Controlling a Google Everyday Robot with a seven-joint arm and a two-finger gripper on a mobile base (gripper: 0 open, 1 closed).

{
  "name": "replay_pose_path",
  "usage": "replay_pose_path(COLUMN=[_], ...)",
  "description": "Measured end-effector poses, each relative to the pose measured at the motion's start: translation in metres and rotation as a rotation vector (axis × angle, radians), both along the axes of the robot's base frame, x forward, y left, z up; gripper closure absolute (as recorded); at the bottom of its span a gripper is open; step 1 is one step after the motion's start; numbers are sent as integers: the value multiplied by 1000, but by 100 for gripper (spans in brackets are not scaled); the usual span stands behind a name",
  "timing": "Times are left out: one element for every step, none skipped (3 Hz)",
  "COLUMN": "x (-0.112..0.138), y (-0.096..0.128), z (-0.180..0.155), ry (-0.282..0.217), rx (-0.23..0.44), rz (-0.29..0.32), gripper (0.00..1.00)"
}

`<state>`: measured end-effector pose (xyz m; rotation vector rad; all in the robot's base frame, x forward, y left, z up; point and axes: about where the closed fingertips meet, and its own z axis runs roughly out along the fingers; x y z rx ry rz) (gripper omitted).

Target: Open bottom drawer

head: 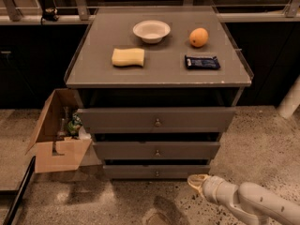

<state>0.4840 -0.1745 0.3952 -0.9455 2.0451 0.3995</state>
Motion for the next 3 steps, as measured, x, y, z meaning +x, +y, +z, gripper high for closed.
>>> replay_pose_path(x=[15,36,71], y=[-2,-5,-14], z=[-19,-47,-92], ry=[-12,-15,-31], rx=[3,-23,-90], rz=[-42,-69,-108], gripper=[100,100,100])
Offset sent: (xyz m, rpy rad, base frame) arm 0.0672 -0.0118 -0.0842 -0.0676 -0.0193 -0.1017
